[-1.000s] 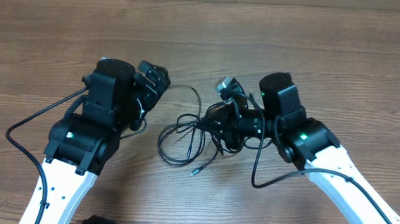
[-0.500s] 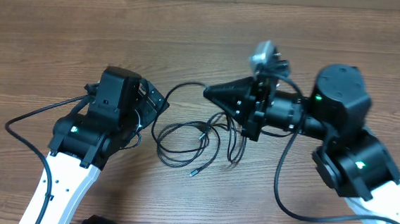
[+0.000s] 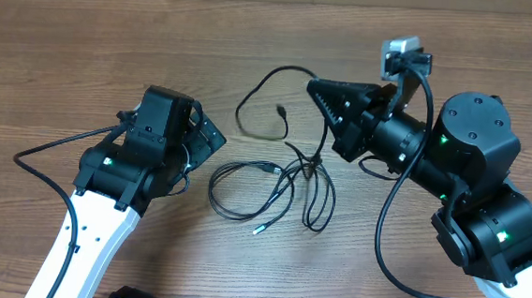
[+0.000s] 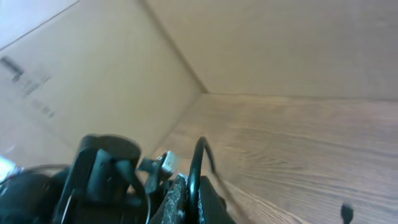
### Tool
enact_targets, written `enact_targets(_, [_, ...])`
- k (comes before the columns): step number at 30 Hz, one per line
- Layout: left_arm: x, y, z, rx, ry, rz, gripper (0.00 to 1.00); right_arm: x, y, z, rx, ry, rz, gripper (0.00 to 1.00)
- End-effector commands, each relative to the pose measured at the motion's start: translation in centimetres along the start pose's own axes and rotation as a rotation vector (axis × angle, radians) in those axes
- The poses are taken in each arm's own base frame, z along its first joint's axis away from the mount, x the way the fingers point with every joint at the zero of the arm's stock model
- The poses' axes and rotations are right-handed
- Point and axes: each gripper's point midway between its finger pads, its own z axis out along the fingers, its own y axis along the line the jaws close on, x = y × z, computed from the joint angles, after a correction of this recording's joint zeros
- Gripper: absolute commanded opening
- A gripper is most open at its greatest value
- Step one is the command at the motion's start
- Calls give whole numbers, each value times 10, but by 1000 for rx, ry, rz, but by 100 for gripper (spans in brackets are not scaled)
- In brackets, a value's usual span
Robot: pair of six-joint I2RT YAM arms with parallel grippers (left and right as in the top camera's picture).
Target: Untangle cables
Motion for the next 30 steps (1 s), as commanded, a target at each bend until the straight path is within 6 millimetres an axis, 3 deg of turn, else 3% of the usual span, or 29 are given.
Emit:
enact_targets(1, [-8, 0, -3, -13, -35, 12, 100, -24, -6, -10, 73, -103, 68, 4])
enact_targets(10, [-11, 2, -3, -25, -49, 12, 100, -72, 6, -38, 49, -265, 66, 4])
enact_targets(18, [-10, 2, -3, -25, -48, 12, 100, -118, 29, -69, 15, -415, 20, 4])
enact_targets(22, [-10, 2, -3, -25, -48, 12, 100, -132, 32, -80, 26, -465, 11, 4])
enact_targets(26, [-10, 2, -3, -25, -48, 12, 100, -146, 21, -91, 88, -526, -2, 4])
enact_targets(30, [-10, 2, -3, -25, -48, 12, 100, -162, -11, -106, 261, -611, -67, 4])
